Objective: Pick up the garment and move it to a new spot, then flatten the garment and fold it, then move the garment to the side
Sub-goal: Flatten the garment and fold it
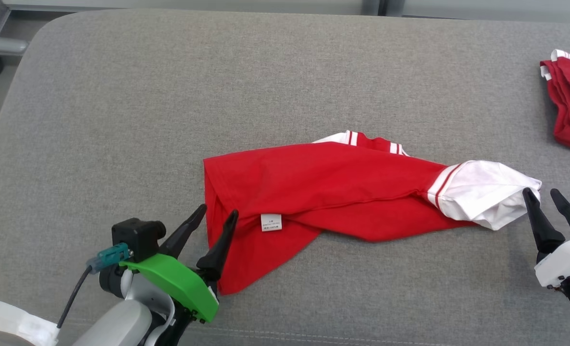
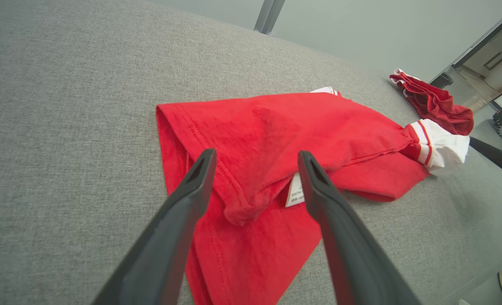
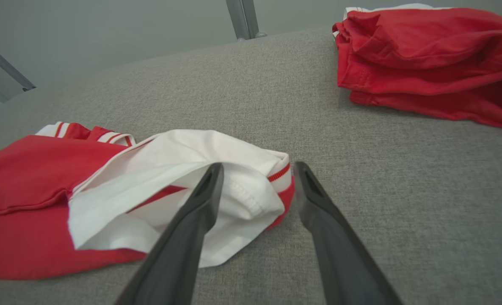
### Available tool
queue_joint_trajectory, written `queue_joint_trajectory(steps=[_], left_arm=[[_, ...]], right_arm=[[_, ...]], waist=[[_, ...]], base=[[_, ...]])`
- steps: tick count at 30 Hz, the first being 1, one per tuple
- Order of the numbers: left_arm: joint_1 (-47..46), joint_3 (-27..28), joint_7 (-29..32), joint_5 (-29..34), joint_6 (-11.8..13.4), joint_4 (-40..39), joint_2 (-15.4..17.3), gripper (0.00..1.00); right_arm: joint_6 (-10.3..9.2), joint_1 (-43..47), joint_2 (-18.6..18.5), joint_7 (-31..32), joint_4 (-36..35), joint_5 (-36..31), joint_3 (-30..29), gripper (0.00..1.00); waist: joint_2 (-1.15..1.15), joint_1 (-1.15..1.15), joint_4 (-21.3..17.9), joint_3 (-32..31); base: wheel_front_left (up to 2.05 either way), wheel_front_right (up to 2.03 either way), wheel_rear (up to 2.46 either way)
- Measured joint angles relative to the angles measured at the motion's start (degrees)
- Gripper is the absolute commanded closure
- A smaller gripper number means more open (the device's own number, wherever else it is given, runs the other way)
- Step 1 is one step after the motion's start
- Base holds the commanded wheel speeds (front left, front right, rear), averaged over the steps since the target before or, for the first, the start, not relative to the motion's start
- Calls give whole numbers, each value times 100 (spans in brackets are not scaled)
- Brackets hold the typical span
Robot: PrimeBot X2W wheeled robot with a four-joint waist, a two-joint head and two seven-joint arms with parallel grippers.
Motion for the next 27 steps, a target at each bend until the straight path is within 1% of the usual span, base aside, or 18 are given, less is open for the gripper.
queue_joint_trajectory(steps=[6,9,10,11,12,13,14,16,19,22,25,27], left_arm=[[1,109,-57,53,37,-168,67,0],[4,131,-63,53,67,-186,67,0],[5,138,-63,53,82,-199,68,0],[7,142,-63,53,82,-218,68,0],[9,146,-63,54,82,-243,67,0],[12,155,-63,54,82,-276,67,0],[16,175,-64,54,85,-311,66,0],[29,245,-110,55,88,-345,64,0],[64,330,-115,55,91,-356,74,0],[180,390,-158,55,107,-367,75,0],[260,476,-165,54,108,-402,86,0],[297,502,-166,54,119,-452,87,0]], right_arm=[[20,-3,-19,164,116,64,-2,17],[62,-48,11,252,192,66,83,23],[71,-70,35,253,207,69,112,23],[101,-76,49,254,210,74,133,36],[102,-76,59,254,216,74,146,55],[109,-76,66,255,223,75,153,60],[118,-76,69,254,224,82,154,62],[126,-77,78,253,218,92,156,76],[178,-80,101,248,186,88,177,88],[200,-80,102,225,89,49,208,93],[200,-79,94,182,-124,-10,226,88],[200,-75,85,142,-260,-31,248,87]], waist=[[0,0,148,73],[0,0,195,107],[0,0,204,113],[0,0,210,116],[0,0,214,118],[0,0,216,117],[0,0,217,116],[0,0,211,108],[0,0,185,90],[0,0,123,51],[0,0,33,14],[0,0,-40,-8]], base=[[0,0,0],[0,0,0],[0,0,0],[0,0,0],[0,0,0],[0,0,0],[0,0,0],[0,0,0],[0,0,0],[0,0,0],[0,0,0],[0,0,0]])
